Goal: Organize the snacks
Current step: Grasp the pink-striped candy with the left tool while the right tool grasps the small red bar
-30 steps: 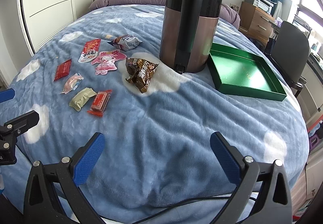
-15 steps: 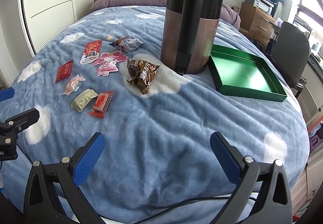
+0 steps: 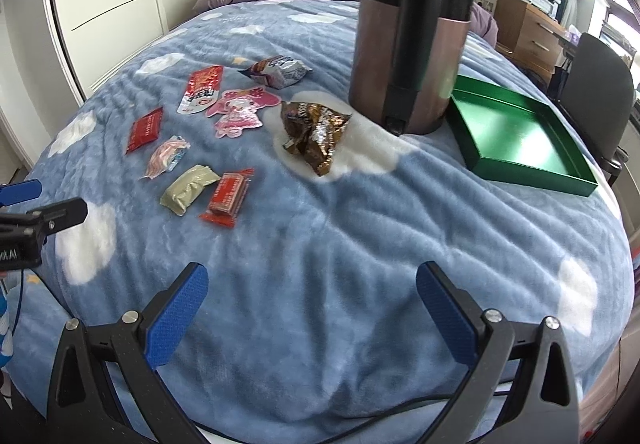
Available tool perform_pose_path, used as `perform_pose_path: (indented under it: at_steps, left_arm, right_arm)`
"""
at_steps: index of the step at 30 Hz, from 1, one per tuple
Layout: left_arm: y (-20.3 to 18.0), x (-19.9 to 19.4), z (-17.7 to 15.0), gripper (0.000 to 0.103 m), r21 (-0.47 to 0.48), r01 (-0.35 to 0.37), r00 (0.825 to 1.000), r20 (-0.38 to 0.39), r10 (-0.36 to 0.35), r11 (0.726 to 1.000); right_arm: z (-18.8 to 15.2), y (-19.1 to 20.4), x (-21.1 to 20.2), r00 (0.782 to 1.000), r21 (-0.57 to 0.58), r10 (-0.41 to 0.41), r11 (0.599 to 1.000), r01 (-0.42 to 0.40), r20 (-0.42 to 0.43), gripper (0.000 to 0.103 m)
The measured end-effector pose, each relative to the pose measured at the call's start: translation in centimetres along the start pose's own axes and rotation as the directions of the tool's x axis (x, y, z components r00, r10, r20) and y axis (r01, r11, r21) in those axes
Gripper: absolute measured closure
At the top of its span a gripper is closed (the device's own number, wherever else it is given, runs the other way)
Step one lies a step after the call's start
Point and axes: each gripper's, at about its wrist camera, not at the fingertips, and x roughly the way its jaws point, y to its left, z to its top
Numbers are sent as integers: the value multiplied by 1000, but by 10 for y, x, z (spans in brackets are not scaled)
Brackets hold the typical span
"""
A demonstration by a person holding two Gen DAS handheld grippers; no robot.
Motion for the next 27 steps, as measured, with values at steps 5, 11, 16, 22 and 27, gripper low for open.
perform_pose_path:
  at_steps: [5, 11, 16, 22, 27]
  left_arm:
    - [9, 16, 13, 1, -19, -9, 1000, -19, 9, 1000]
    - [2, 43, 30, 22, 25, 19, 998, -52, -18, 999]
    - [-4, 70, 46, 43, 58, 69, 993, -94, -64, 996]
    - [-11, 99, 64, 47, 92, 102, 988, -129, -90, 991]
    - [-12, 119, 71, 47, 89, 132, 979, -170, -115, 987]
  right_arm:
    - [7, 13, 16, 999, -7, 47, 999, -47, -13, 0]
    - [18, 28, 36, 995, -24, 94, 995, -95, -32, 0]
    - [29, 39, 54, 991, -31, 122, 992, -124, -51, 0]
    - [39, 47, 80, 984, -15, 155, 988, -157, -88, 1]
    - [42, 53, 96, 977, 1, 172, 985, -173, -126, 22]
